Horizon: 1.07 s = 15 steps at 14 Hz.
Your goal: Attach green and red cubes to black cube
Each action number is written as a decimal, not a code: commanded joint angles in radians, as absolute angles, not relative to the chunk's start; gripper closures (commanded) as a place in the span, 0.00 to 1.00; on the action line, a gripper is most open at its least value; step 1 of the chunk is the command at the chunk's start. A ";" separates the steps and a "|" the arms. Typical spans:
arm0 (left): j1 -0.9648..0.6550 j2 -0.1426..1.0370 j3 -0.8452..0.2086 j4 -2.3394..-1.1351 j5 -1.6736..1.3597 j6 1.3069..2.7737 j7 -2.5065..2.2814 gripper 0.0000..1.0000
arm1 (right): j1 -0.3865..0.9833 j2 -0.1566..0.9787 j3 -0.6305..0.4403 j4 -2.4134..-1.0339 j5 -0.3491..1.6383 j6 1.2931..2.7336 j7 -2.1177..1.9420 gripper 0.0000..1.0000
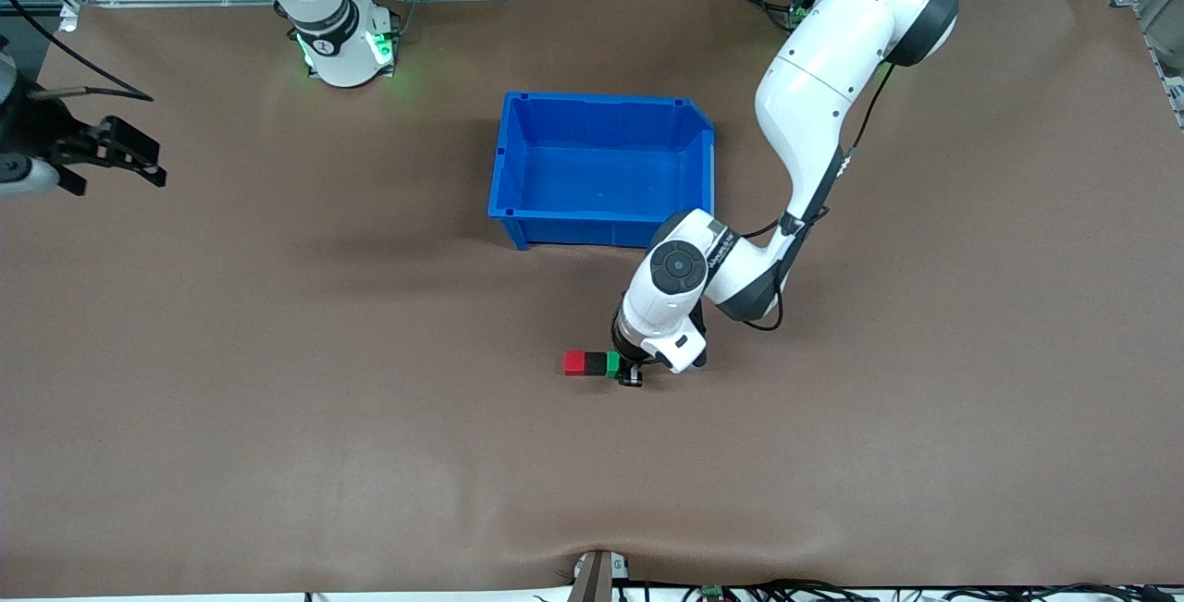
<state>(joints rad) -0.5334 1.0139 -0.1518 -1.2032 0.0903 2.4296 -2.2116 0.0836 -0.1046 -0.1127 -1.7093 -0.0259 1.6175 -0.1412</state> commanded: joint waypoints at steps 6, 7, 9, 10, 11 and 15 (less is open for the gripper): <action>-0.558 1.048 -0.163 -1.193 0.057 2.385 -2.215 1.00 | 0.089 -0.049 -0.114 -1.556 -0.055 1.534 -0.134 0.00; -0.558 1.042 -0.163 -1.196 0.054 2.384 -2.217 1.00 | 0.084 -0.048 -0.115 -1.555 -0.031 1.532 -0.133 0.00; -0.558 1.031 -0.163 -1.200 0.049 2.344 -2.217 1.00 | 0.074 -0.045 -0.117 -1.552 -0.017 1.539 -0.136 0.00; -0.558 1.025 -0.163 -1.198 0.051 2.311 -2.217 1.00 | 0.065 -0.038 -0.117 -1.551 -0.014 1.539 -0.138 0.00; -0.557 1.010 -0.164 -1.198 0.049 2.286 -2.217 1.00 | 0.066 -0.037 -0.117 -1.551 -0.014 1.539 -0.138 0.00; -0.558 0.994 -0.164 -1.198 0.018 2.204 -2.218 1.00 | 0.063 -0.035 -0.117 -1.551 -0.014 1.540 -0.138 0.00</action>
